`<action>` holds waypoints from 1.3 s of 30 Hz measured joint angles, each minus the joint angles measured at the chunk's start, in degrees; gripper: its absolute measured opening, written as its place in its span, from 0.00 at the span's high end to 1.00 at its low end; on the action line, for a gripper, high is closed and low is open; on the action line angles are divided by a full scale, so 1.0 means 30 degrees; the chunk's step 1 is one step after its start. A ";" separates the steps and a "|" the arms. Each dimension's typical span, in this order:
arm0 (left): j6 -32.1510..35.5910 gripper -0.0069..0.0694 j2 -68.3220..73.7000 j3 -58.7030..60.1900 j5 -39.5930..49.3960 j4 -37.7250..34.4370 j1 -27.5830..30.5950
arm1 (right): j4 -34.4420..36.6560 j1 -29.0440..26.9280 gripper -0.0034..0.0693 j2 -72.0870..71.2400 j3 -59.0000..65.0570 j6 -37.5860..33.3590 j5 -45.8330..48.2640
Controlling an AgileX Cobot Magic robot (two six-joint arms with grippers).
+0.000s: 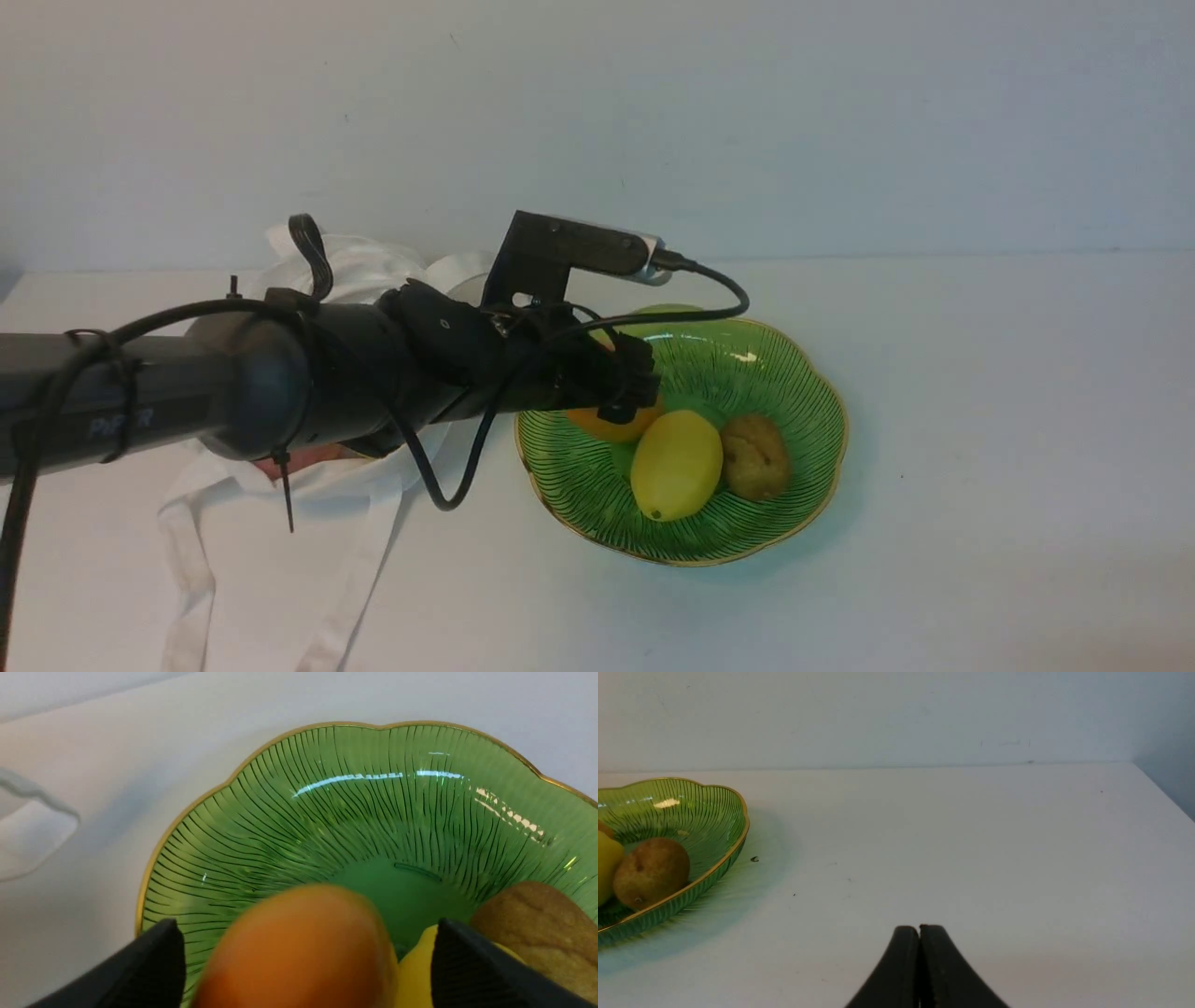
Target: Take the fruit out of the cloth bag on the white table and place them on a plate.
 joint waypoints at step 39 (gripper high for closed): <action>0.1804 0.92 -2.3466 0.2554 0.5542 0.1710 0.0018 | 0.0000 0.0000 0.97 0.0000 0.0000 0.0000 0.0000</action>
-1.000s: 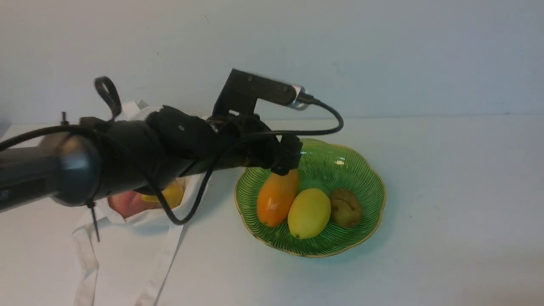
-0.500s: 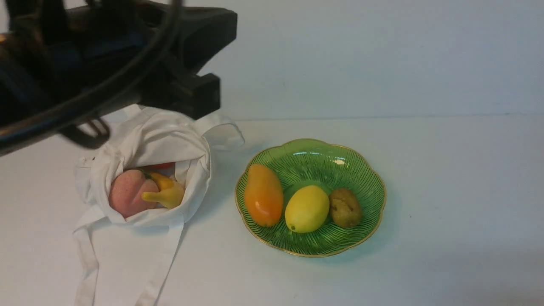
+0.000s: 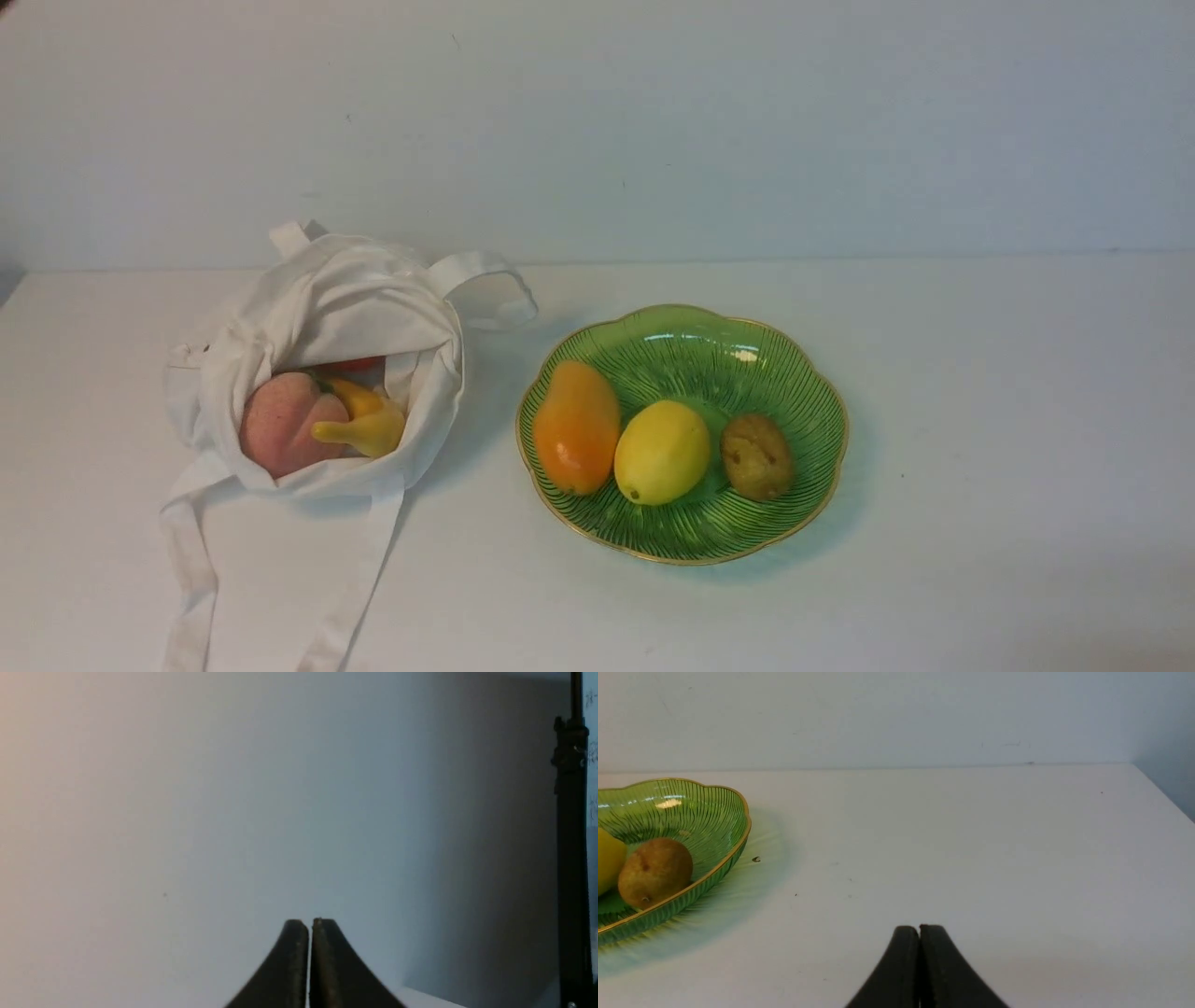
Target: Take the fruit out of the cloth bag on the white table and place them on a plate.
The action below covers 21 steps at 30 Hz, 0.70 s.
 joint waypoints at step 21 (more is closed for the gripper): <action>-1.3500 0.92 -0.9899 1.6554 -0.5419 1.1009 0.7394 | 0.0000 0.0000 0.97 0.0000 0.0000 0.0000 0.0000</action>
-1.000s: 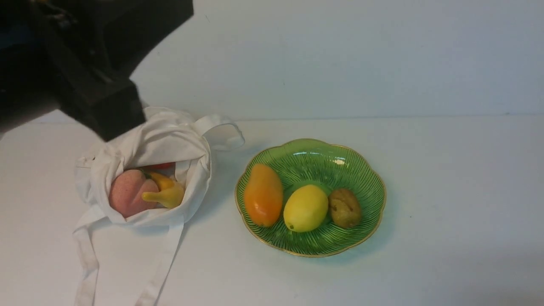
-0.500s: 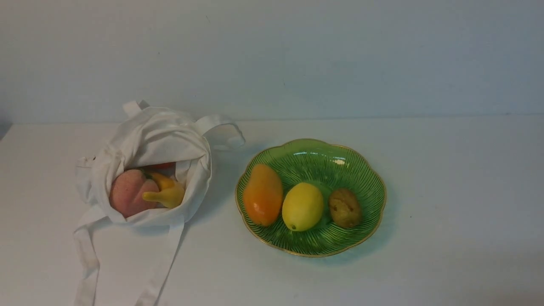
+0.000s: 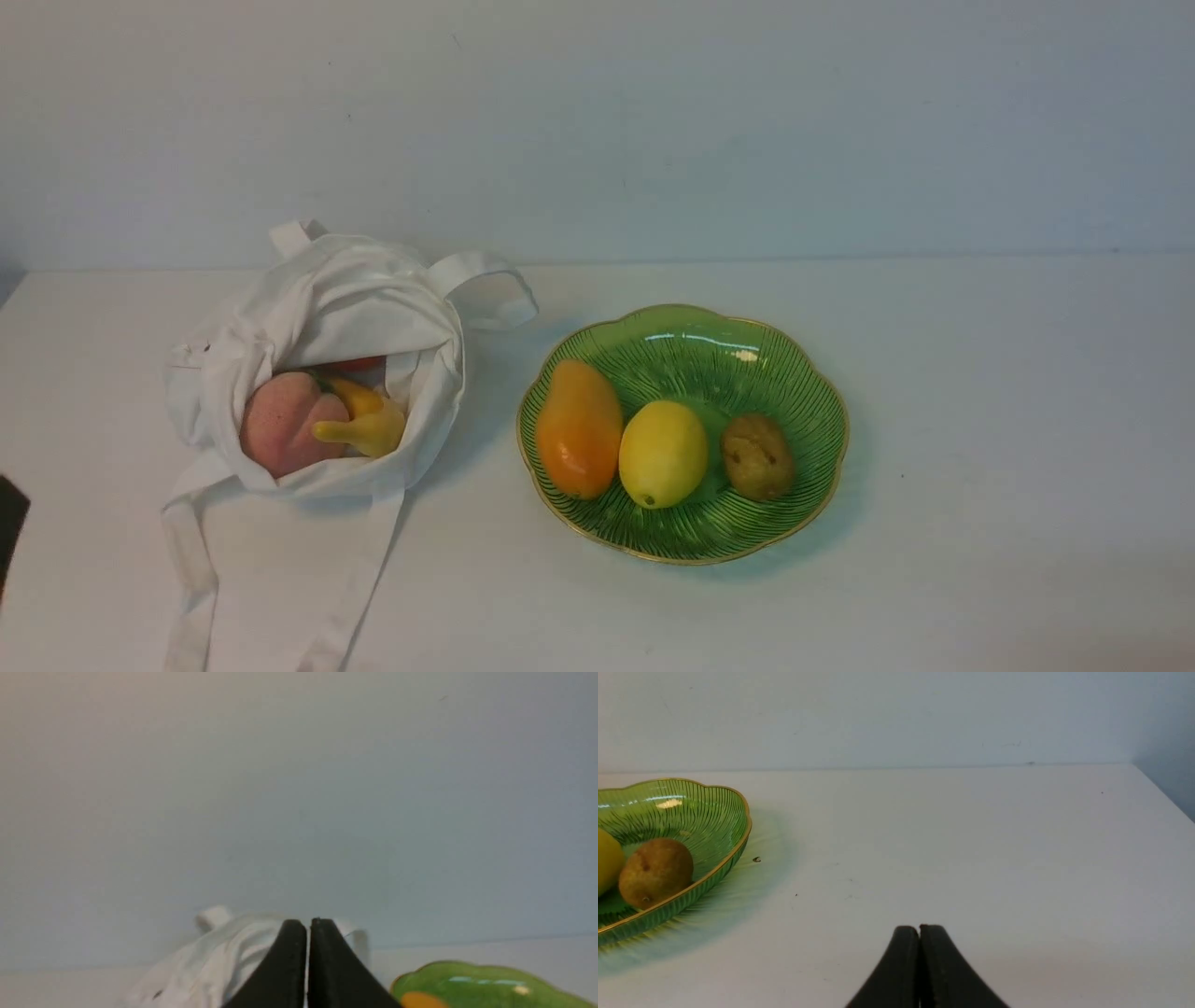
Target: Take the fruit out of the cloth bag on the white table and place them on a plate.
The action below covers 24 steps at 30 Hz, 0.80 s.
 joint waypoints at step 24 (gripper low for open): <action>-0.1843 0.92 -0.1974 0.2369 0.7363 0.4663 0.2484 | 0.0009 0.0000 0.97 0.0000 0.0000 0.0000 0.0014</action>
